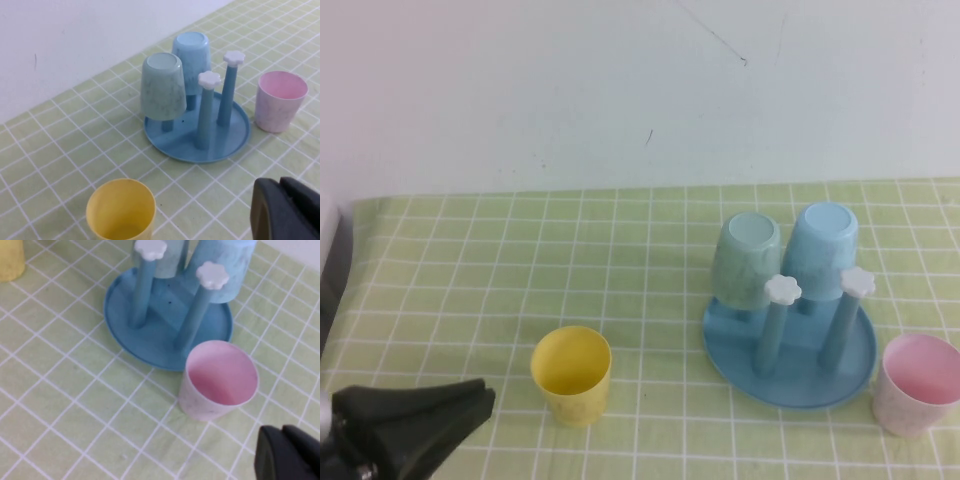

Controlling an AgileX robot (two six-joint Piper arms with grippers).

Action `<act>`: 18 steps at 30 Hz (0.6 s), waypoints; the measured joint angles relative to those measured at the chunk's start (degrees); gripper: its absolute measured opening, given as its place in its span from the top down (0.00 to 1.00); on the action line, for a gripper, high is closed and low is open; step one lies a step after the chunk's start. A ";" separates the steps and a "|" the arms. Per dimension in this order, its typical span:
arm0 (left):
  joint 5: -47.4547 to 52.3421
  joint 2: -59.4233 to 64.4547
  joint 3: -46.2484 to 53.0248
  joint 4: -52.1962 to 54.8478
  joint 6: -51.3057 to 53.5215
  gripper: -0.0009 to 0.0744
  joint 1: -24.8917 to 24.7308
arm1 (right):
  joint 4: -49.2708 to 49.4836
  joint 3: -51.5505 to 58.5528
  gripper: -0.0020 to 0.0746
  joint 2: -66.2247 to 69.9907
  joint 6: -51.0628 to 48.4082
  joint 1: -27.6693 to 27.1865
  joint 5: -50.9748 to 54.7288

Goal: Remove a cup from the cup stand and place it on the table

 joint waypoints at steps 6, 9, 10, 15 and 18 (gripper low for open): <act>-4.58 -4.07 5.76 0.03 0.67 0.99 0.00 | 4.10 11.21 0.98 -8.68 -0.20 0.00 -8.24; -5.37 -4.30 5.87 -0.06 0.67 0.99 0.00 | 4.58 15.05 0.98 -11.81 -0.34 0.00 -9.59; -5.37 -4.30 5.87 -0.10 0.67 0.99 0.00 | 5.17 16.03 0.98 -12.63 -0.34 0.00 -9.59; -5.37 -4.30 5.87 -0.10 0.67 0.99 0.00 | 7.32 17.41 0.98 -13.63 -0.34 -0.09 -9.99; -5.37 -4.30 5.87 -0.10 0.67 0.99 0.00 | 8.63 17.41 0.98 -13.73 -0.34 -0.09 -9.24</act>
